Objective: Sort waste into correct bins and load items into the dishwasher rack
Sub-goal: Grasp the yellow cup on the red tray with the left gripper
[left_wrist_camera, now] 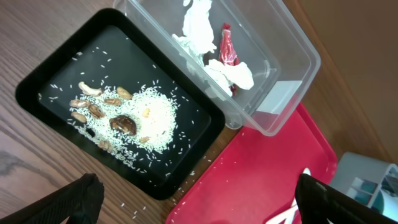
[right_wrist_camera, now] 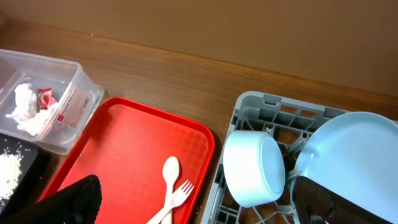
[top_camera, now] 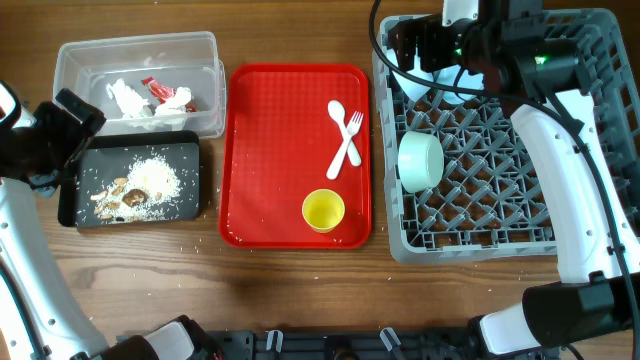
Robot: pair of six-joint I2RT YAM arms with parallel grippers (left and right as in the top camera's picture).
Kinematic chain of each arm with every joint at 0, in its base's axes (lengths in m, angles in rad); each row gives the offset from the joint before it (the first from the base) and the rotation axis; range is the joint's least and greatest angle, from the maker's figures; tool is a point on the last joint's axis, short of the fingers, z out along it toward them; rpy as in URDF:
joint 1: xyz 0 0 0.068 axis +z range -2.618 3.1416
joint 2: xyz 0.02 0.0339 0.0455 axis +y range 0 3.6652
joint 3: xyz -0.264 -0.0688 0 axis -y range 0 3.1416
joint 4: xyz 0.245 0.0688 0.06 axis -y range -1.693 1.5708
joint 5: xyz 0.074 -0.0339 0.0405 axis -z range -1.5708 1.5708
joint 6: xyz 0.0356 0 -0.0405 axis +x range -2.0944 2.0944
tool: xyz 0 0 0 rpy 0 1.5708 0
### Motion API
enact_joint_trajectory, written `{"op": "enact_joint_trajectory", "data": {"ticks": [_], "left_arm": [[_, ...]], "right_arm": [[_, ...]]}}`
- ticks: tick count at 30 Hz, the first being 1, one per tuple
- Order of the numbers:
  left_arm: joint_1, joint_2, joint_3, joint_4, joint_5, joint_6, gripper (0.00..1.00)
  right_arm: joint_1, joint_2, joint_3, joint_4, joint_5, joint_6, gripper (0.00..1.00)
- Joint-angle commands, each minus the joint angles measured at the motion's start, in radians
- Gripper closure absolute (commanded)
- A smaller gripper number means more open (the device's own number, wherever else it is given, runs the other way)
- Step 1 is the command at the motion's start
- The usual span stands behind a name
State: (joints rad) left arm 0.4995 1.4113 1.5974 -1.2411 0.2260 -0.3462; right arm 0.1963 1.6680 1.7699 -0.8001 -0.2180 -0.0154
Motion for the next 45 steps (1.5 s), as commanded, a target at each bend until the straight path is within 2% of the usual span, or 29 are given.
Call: {"op": "enact_joint_trajectory", "data": {"ticks": [1, 3, 7, 8, 11, 12, 13, 18, 21, 26, 29, 34, 37, 39, 40, 42, 43, 45], "left_arm": [[-0.004, -0.014, 0.009, -0.005, 0.167, -0.004, 0.00], [-0.084, -0.012, -0.008, -0.001, 0.185, 0.019, 0.00], [-0.385, 0.050, -0.053, 0.000, 0.150, 0.055, 0.02], [-0.498, 0.094, -0.068, 0.006, 0.113, 0.055, 0.04], [-0.702, 0.219, -0.077, 0.027, 0.094, 0.055, 0.06], [-0.764, 0.274, -0.077, 0.030, 0.089, 0.055, 0.08], [-0.828, 0.342, -0.077, 0.029, 0.068, 0.049, 0.15], [-0.993, 0.566, -0.077, 0.032, 0.072, -0.059, 0.18], [-1.033, 0.594, -0.077, 0.028, 0.072, -0.059, 0.25], [-0.988, 0.582, -0.077, -0.002, 0.077, -0.047, 0.32], [-0.936, 0.507, -0.077, -0.010, 0.178, 0.029, 0.36], [-0.951, 0.378, -0.088, -0.107, 0.166, 0.055, 0.36], [-1.022, 0.378, -0.220, -0.054, 0.156, 0.046, 0.44], [-1.039, 0.378, -0.307, 0.007, 0.113, -0.012, 0.48], [-1.039, 0.378, -0.364, 0.057, 0.058, -0.072, 0.52], [-1.039, 0.378, -0.421, 0.140, 0.026, -0.117, 0.64], [-1.039, 0.378, -0.436, 0.182, 0.026, -0.119, 0.78], [-1.038, 0.378, -0.436, 0.211, 0.027, -0.119, 0.96]], "right_arm": [[0.002, 0.003, 0.004, -0.010, -0.024, 0.019, 0.00], [0.002, 0.003, 0.004, -0.010, -0.024, 0.016, 0.00], [0.002, 0.003, 0.004, -0.024, -0.015, 0.015, 0.00], [0.002, 0.003, 0.004, -0.031, -0.015, 0.015, 0.00], [0.002, 0.004, 0.004, -0.060, 0.001, 0.015, 0.00], [0.002, 0.004, 0.004, -0.070, 0.024, 0.015, 0.00], [0.002, 0.004, 0.004, -0.077, 0.038, 0.015, 0.00], [0.002, 0.004, 0.004, -0.085, 0.041, 0.016, 0.00], [0.002, 0.004, 0.004, -0.085, 0.041, 0.016, 0.00], [0.002, 0.004, 0.004, -0.084, 0.041, 0.015, 0.00], [0.002, 0.004, 0.004, -0.083, 0.041, 0.016, 0.00], [0.002, 0.004, 0.004, -0.083, 0.041, 0.015, 0.00], [0.002, 0.010, 0.004, -0.084, 0.041, 0.015, 0.00], [0.002, 0.012, 0.004, -0.084, 0.040, 0.016, 0.00], [0.002, 0.012, 0.004, -0.084, 0.041, 0.016, 0.00], [0.002, 0.012, 0.004, -0.084, 0.041, 0.016, 0.00], [0.002, 0.012, 0.004, -0.084, 0.040, 0.016, 0.00], [0.002, 0.012, 0.004, -0.084, 0.041, 0.016, 0.00]]}}
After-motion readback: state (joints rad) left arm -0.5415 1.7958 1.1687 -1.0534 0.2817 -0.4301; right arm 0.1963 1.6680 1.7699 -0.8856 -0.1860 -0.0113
